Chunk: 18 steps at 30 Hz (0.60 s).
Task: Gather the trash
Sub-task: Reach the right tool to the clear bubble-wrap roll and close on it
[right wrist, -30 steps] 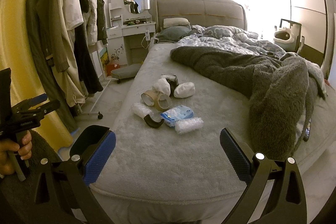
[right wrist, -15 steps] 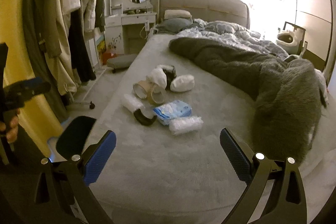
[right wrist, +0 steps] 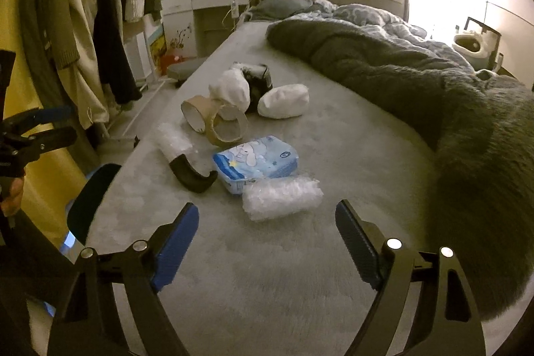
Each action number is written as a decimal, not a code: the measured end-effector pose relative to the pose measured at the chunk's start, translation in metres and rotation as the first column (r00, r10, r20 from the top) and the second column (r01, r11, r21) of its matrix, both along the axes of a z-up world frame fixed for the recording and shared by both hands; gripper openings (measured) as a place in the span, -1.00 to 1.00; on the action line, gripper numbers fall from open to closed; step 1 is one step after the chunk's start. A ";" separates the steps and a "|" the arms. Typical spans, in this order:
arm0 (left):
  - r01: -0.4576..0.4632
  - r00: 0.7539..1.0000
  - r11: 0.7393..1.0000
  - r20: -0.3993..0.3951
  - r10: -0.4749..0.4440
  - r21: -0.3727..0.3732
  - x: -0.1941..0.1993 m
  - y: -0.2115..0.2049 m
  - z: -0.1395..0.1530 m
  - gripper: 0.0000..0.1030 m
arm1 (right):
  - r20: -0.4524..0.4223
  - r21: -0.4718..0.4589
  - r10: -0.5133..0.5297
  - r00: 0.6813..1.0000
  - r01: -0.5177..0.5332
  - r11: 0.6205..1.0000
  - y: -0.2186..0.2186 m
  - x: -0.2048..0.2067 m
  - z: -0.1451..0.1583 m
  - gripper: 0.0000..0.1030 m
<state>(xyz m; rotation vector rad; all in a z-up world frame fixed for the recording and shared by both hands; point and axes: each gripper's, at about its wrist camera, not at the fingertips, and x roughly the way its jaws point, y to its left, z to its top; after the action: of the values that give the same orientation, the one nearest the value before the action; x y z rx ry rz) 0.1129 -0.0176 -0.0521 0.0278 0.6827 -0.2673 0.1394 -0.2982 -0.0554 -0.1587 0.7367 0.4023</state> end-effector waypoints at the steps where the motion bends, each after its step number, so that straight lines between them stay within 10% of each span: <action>1: 0.006 1.000 1.000 -0.001 -0.006 0.011 0.004 -0.003 -0.002 0.92 | -0.008 -0.002 0.005 1.000 -0.005 1.000 -0.001 0.003 -0.002 0.64; 18: 0.085 0.993 0.996 -0.080 -0.088 -0.043 0.059 -0.042 -0.018 0.93 | -0.047 0.006 0.087 0.995 -0.087 0.996 -0.006 0.035 -0.018 0.34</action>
<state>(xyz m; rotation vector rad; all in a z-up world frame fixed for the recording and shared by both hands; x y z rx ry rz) 0.1719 -0.0597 -0.0704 0.0090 0.7584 -0.3664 0.1748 -0.3039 -0.0731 -0.1784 0.7775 0.4921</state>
